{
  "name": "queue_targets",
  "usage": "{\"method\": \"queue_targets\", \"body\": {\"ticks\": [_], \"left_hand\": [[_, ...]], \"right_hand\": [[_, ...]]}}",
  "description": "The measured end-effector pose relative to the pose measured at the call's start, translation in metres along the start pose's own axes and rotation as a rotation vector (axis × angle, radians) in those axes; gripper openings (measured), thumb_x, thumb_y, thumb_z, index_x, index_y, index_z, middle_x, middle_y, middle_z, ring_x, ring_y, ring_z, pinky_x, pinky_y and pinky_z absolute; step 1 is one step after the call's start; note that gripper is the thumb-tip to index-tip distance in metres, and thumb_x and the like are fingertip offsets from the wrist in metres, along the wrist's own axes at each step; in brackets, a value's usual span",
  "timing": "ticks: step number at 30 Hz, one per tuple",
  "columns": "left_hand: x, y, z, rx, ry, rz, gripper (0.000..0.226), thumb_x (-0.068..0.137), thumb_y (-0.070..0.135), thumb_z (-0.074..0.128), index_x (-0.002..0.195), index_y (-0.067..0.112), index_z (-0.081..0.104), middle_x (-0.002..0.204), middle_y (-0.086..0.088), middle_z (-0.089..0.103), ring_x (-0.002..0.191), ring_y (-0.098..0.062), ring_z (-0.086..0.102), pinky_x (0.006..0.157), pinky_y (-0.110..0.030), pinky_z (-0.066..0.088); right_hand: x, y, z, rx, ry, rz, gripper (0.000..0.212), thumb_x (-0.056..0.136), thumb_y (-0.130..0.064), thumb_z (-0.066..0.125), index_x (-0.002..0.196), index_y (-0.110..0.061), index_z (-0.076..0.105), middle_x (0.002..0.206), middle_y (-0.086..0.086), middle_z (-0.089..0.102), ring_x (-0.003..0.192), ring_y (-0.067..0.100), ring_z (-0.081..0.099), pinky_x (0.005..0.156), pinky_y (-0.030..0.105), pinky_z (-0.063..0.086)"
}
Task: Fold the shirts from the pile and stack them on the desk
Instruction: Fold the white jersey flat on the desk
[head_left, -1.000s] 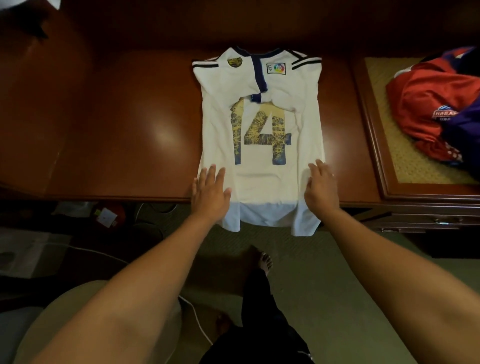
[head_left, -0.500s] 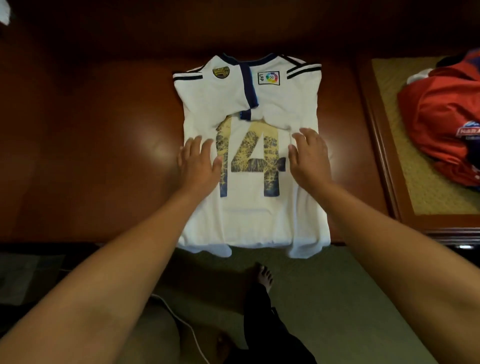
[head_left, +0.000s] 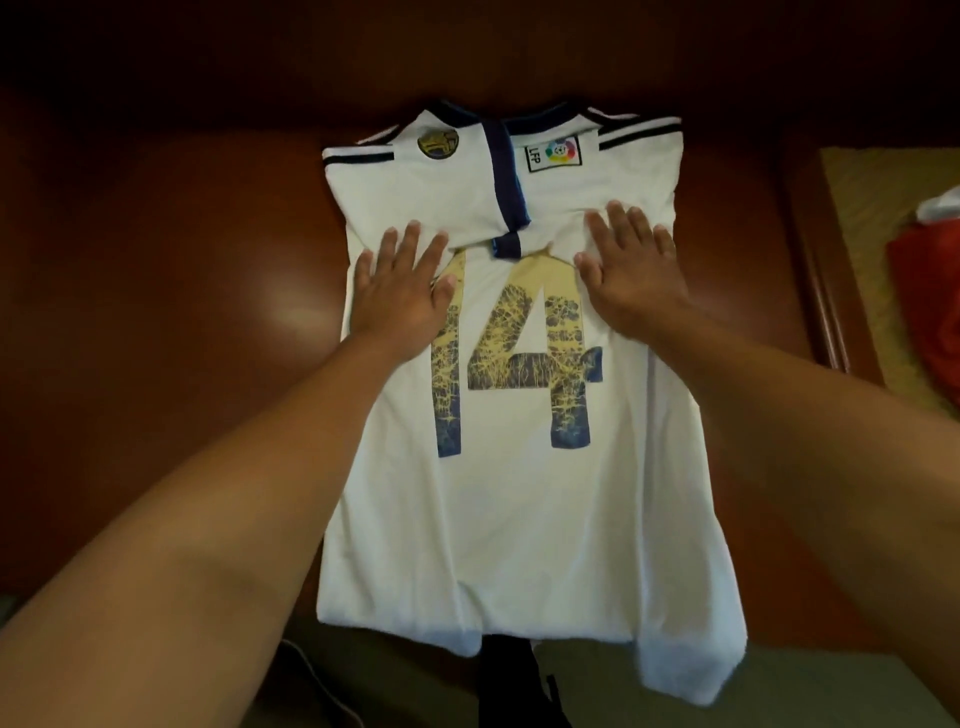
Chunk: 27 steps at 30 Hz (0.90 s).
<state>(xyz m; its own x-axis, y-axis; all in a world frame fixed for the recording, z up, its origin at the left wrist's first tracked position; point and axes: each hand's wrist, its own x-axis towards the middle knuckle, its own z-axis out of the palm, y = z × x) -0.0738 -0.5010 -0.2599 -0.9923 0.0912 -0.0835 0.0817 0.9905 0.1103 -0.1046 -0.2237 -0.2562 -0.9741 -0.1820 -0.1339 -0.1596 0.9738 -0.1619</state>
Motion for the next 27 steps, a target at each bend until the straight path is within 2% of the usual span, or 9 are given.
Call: {"method": "queue_targets", "body": {"ticks": [5, 8, 12, 14, 16, 18, 21, 24, 27], "left_hand": [[0.022, -0.005, -0.002, -0.005, 0.008, 0.007, 0.056, 0.101, 0.046, 0.022, 0.153, 0.027, 0.014, 0.162, -0.004, 0.005, 0.148, -0.026, 0.0, 0.118, -0.051, 0.005], [0.004, 0.007, -0.008, -0.061, 0.079, -0.006, 0.056, 0.101, 0.045, 0.028, 0.152, 0.025, 0.02, 0.161, -0.007, 0.008, 0.148, -0.028, 0.001, 0.118, -0.05, 0.003], [-0.082, 0.044, -0.016, -0.258, 0.153, 0.035, 0.05, 0.096, 0.038, 0.04, 0.14, 0.014, 0.043, 0.15, -0.014, 0.036, 0.14, -0.035, 0.027, 0.115, -0.048, 0.02], [-0.145, 0.07, -0.018, -0.377, 0.176, 0.084, 0.046, 0.09, 0.037, 0.039, 0.122, 0.01, 0.059, 0.127, -0.015, 0.056, 0.12, -0.037, 0.048, 0.103, -0.045, 0.037], [-0.211, 0.103, -0.016, -0.492, 0.185, 0.104, 0.041, 0.087, 0.035, 0.039, 0.11, 0.012, 0.065, 0.112, -0.011, 0.061, 0.106, -0.031, 0.053, 0.091, -0.039, 0.042], [-0.275, 0.141, -0.016, -0.668, 0.086, 0.065, 0.032, 0.09, 0.03, 0.044, 0.106, 0.014, 0.066, 0.105, -0.005, 0.063, 0.098, -0.021, 0.055, 0.086, -0.032, 0.042], [-0.345, 0.183, -0.006, -0.953, -0.227, -0.172, 0.018, 0.096, 0.022, 0.053, 0.106, 0.016, 0.067, 0.098, 0.006, 0.064, 0.084, -0.004, 0.056, 0.08, -0.016, 0.045], [-0.368, 0.199, 0.017, -1.159, -0.486, -0.514, 0.036, 0.096, 0.021, 0.056, 0.131, 0.014, 0.054, 0.127, -0.003, 0.06, 0.107, -0.011, 0.055, 0.093, -0.023, 0.043], [-0.365, 0.21, 0.028, -1.335, -0.51, -0.604, 0.05, 0.095, 0.021, 0.057, 0.141, 0.013, 0.041, 0.14, -0.004, 0.048, 0.126, -0.019, 0.046, 0.102, -0.033, 0.038]], "right_hand": [[0.017, 0.003, -0.001, 0.026, 0.06, 0.006, 0.059, 0.101, -0.048, 0.018, 0.154, -0.021, 0.01, 0.162, 0.007, 0.005, 0.149, 0.023, -0.001, 0.12, 0.043, 0.001], [-0.003, -0.003, -0.009, 0.2, 0.2, 0.078, 0.057, 0.102, -0.044, 0.023, 0.15, -0.014, 0.025, 0.158, 0.01, 0.022, 0.148, 0.024, 0.012, 0.12, 0.042, 0.007], [-0.113, -0.023, -0.02, 0.516, 0.383, 0.085, 0.044, 0.1, -0.031, 0.037, 0.132, -0.006, 0.05, 0.136, 0.014, 0.049, 0.128, 0.026, 0.042, 0.099, 0.025, 0.029], [-0.188, -0.03, -0.021, 0.586, 0.385, 0.13, 0.035, 0.1, -0.025, 0.043, 0.126, -0.007, 0.055, 0.127, 0.01, 0.056, 0.118, 0.02, 0.049, 0.092, 0.021, 0.031], [-0.265, -0.035, -0.018, 0.631, 0.386, 0.185, 0.025, 0.098, -0.013, 0.049, 0.12, -0.009, 0.059, 0.117, 0.002, 0.059, 0.107, 0.009, 0.052, 0.085, 0.015, 0.036], [-0.333, -0.038, -0.007, 0.74, 0.426, 0.292, 0.023, 0.093, -0.001, 0.052, 0.107, -0.014, 0.064, 0.103, -0.004, 0.061, 0.09, 0.003, 0.056, 0.076, 0.009, 0.042], [-0.402, -0.037, 0.024, 1.005, 0.44, 0.646, 0.03, 0.09, 0.004, 0.052, 0.083, -0.022, 0.064, 0.084, -0.001, 0.066, 0.077, 0.014, 0.059, 0.069, 0.023, 0.048], [-0.421, -0.027, 0.057, 1.108, 0.233, 0.895, 0.018, 0.096, -0.009, 0.052, 0.107, -0.017, 0.064, 0.115, 0.008, 0.064, 0.106, 0.024, 0.058, 0.093, 0.042, 0.049], [-0.409, -0.019, 0.074, 1.233, 0.105, 0.878, 0.04, 0.099, -0.017, 0.048, 0.139, -0.012, 0.048, 0.14, 0.005, 0.049, 0.13, 0.024, 0.044, 0.108, 0.04, 0.037]]}}
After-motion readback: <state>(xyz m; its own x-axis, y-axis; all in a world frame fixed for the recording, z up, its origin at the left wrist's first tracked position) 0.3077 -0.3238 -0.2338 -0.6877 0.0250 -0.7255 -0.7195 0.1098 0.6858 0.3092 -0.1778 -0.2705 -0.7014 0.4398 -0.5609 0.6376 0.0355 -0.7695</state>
